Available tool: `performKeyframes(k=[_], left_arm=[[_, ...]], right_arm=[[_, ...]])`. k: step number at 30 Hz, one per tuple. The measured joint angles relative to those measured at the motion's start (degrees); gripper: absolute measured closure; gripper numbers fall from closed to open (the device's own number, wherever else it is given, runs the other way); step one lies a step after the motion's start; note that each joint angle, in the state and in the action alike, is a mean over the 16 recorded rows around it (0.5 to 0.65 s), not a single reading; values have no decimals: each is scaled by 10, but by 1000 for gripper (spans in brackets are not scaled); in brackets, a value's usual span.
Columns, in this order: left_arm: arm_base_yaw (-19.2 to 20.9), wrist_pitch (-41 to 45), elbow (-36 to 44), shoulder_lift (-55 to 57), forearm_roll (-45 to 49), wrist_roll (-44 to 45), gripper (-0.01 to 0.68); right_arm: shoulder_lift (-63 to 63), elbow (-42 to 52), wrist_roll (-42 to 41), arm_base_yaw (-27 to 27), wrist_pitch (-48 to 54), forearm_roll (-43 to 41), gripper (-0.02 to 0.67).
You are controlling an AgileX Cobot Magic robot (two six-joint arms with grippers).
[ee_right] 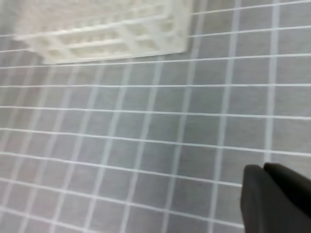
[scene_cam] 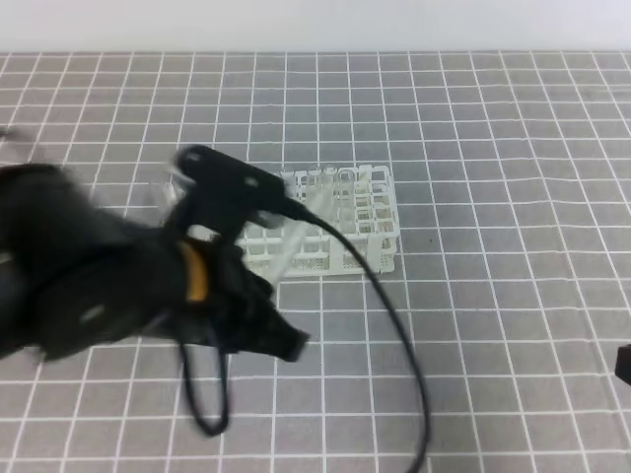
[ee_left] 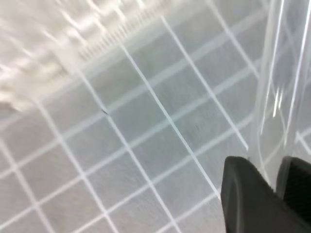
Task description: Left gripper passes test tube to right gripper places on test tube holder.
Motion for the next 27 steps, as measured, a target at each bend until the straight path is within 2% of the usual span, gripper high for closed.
performKeyframes(k=[8, 13, 20, 27], left_arm=[[0, -91, 133, -170, 87, -107, 627], [1, -174, 230, -269, 168, -211, 621], [1, -266, 313, -348, 330, -386, 609], [1, -304, 337, -365, 529, -575, 615]], right_arm=[[46, -50, -39, 6, 47, 56, 662], [93, -85, -62, 42, 48, 85, 662], [157, -132, -76, 148, -16, 88, 662], [184, -146, -110, 287, -177, 67, 662]])
